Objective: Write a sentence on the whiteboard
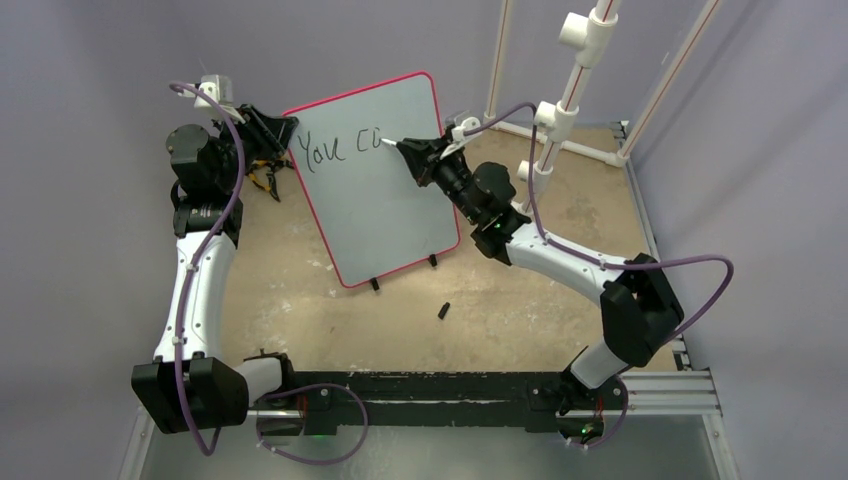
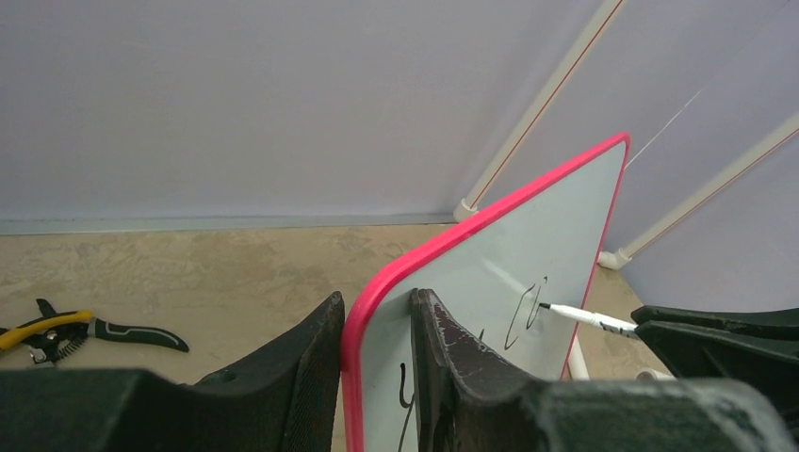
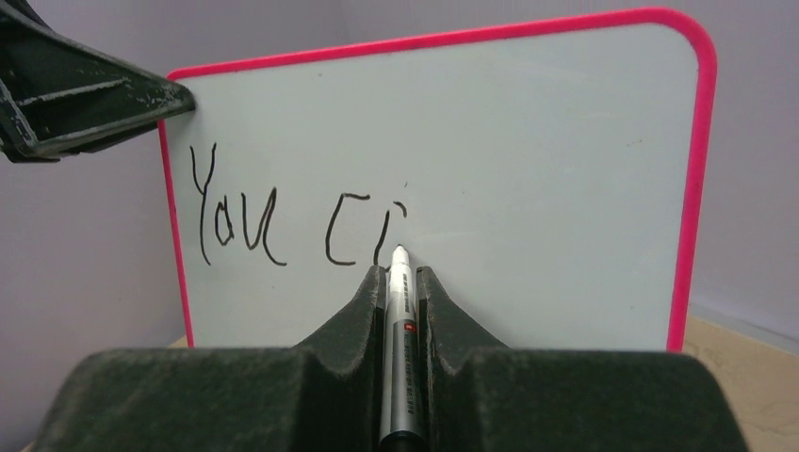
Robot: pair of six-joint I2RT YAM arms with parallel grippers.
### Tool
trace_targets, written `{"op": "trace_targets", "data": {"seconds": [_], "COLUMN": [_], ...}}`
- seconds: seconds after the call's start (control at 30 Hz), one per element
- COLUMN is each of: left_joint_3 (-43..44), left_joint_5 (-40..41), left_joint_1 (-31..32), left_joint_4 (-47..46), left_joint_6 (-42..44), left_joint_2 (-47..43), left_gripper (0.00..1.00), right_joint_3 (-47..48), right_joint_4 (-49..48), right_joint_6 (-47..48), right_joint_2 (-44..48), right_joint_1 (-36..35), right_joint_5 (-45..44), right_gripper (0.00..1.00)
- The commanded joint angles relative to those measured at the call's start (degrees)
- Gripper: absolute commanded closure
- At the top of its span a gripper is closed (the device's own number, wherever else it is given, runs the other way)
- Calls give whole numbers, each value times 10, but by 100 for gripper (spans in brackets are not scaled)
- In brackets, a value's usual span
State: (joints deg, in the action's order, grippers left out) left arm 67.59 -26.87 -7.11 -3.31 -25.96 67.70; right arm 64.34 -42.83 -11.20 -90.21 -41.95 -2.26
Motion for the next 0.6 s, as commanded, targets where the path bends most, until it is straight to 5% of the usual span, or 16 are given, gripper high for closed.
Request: {"op": "trace_targets", "data": {"seconds": [0.0,0.57], "left_joint_3": [0,0], "left_joint_5": [-11,-10], "left_joint_1": [-3,-3], "left_joint_4": [-14,-14], "left_joint_6": [-1,-1], "left_joint_2": [0,0], "left_gripper": [71,71], "right_joint_3": [40,29], "right_joint_4": [-16,-8], "right_joint_6": [15,16], "right_joint_2": [8,2], "right_joint_1": [3,3], "right_joint_5": [-20,-14], "right_gripper": [100,100]}}
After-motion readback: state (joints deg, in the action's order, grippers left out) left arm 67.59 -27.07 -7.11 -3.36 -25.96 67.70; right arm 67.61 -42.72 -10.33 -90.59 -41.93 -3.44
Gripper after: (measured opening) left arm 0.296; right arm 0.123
